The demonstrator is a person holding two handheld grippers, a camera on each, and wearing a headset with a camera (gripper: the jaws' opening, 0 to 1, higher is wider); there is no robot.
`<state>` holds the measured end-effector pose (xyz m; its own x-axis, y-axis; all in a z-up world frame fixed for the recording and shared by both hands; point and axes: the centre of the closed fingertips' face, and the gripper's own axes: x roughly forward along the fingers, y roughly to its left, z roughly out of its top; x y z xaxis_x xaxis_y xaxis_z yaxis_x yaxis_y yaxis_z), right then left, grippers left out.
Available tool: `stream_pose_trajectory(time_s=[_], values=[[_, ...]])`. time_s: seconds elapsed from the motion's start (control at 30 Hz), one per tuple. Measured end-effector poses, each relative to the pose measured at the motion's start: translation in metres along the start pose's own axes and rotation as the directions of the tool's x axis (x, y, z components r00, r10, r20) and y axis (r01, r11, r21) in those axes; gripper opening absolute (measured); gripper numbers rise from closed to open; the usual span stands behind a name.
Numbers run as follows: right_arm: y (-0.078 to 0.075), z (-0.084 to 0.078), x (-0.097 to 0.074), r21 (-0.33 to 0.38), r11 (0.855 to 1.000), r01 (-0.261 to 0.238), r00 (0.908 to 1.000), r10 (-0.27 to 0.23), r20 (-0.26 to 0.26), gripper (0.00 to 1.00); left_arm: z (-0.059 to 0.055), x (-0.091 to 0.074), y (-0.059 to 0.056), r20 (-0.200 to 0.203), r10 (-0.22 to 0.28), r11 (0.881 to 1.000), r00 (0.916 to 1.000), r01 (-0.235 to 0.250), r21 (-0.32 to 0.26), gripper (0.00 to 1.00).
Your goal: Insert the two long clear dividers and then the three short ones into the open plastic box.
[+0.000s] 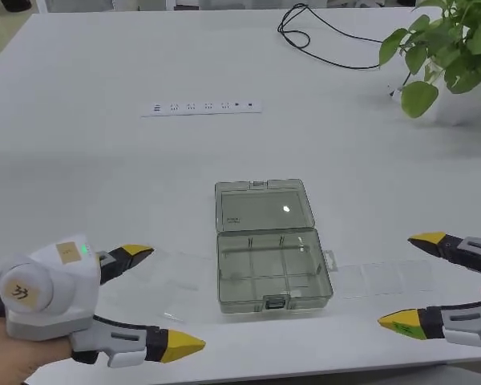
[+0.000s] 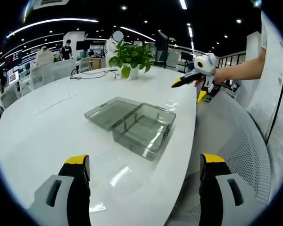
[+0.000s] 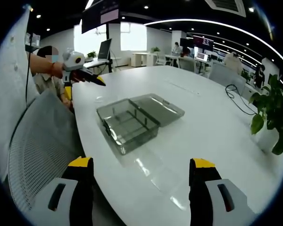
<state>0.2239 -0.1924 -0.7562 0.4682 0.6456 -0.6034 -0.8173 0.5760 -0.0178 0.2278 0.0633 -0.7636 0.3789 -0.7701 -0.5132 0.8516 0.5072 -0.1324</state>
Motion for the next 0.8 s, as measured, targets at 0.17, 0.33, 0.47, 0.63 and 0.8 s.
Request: stream_pose_trajectory(time_s=[0.17,0.33,0.47,0.63,0.8], values=[[0.000,0.001,0.001,-0.002,1.000,-0.001,1.0000,0.001,0.002,0.84,0.000,-0.001,0.001,0.000,0.003,1.000,1.0000,-0.003,-0.002,0.99],[0.001,0.001,0.001,-0.004,1.000,-0.001,1.0000,0.001,0.002,0.84,-0.002,-0.002,0.001,-0.002,0.008,1.000,1.0000,-0.008,-0.005,0.99],[0.001,0.002,0.002,-0.005,1.000,-0.001,1.0000,0.001,0.002,0.84,-0.002,-0.002,0.002,-0.005,0.011,1.000,0.9999,-0.011,-0.008,0.99],[0.001,0.003,0.002,-0.003,1.000,-0.004,1.0000,0.004,0.005,0.83,-0.003,-0.004,0.005,-0.009,0.025,1.000,0.9997,-0.025,-0.014,0.99],[0.001,0.004,0.003,0.002,1.000,0.000,0.9999,0.000,0.011,0.83,-0.005,-0.009,0.015,-0.025,0.063,0.997,0.9977,-0.064,-0.034,0.96]])
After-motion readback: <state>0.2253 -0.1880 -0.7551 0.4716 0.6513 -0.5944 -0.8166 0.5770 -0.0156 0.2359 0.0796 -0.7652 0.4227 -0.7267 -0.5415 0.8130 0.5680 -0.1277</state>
